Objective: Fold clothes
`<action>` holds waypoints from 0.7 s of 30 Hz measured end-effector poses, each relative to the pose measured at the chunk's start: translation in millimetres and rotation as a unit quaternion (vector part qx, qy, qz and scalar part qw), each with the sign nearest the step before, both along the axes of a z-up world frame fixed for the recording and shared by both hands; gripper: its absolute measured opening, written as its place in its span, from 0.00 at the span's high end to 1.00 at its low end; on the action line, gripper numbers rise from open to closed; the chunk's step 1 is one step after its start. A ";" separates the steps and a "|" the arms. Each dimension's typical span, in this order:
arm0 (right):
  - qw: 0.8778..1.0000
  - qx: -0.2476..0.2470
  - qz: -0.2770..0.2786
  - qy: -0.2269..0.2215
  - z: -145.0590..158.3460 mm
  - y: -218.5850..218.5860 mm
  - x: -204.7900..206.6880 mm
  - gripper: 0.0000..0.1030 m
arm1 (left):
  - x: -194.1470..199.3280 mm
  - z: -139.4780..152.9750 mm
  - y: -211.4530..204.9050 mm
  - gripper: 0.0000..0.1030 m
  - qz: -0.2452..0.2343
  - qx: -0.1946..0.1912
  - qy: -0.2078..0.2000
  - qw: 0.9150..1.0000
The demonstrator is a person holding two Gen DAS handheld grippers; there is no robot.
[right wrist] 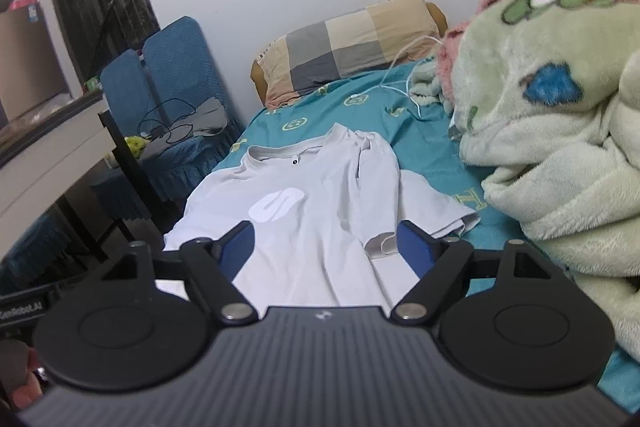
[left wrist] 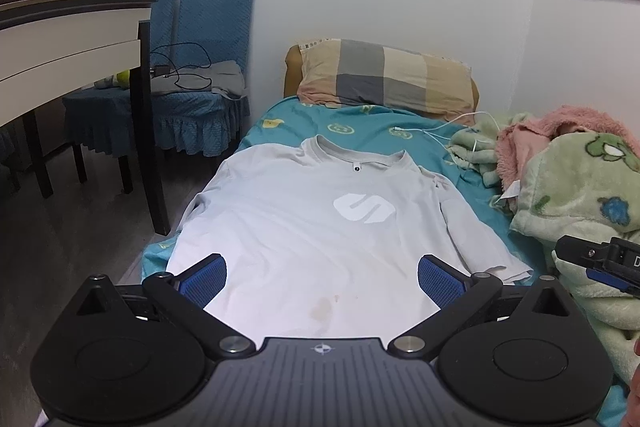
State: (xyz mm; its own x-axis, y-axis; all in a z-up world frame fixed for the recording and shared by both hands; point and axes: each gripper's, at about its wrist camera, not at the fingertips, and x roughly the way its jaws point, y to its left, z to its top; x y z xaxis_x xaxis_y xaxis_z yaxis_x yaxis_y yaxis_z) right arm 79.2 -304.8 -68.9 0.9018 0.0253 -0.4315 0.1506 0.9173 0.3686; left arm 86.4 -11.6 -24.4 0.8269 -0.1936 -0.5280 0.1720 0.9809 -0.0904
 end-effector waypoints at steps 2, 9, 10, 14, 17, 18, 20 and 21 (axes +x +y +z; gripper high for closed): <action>1.000 0.023 -0.007 0.003 -1.7 -10.5 3.0 0.23 | 0.6 0.7 1.4 0.00 0.004 -0.004 0.000 1.000; 0.993 0.107 -0.039 0.042 -20.9 -47.5 55.9 0.29 | 10.9 -5.0 7.5 0.00 0.012 -0.031 0.019 0.999; 0.991 0.116 -0.041 0.050 -26.5 -51.1 64.7 0.35 | 14.1 -6.6 8.1 0.00 0.012 -0.035 0.022 0.999; 0.988 0.124 -0.046 0.085 -52.5 -58.1 101.2 0.41 | 29.9 -14.9 8.1 0.00 0.014 -0.044 0.033 0.998; 0.985 0.120 -0.043 0.113 -74.5 -58.1 129.1 0.45 | 42.4 -21.0 10.6 0.00 0.017 -0.049 0.037 0.998; 0.985 0.117 -0.039 0.119 -80.9 -56.2 137.0 0.45 | 46.3 -23.4 11.7 0.00 0.020 -0.049 0.037 0.998; 0.986 0.094 -0.035 0.132 -91.8 -50.0 151.4 0.46 | 54.4 -28.2 15.1 0.00 0.028 -0.049 0.041 0.998; 0.986 0.082 -0.033 0.140 -97.3 -47.7 157.1 0.51 | 58.5 -30.6 17.1 0.00 0.033 -0.050 0.045 0.997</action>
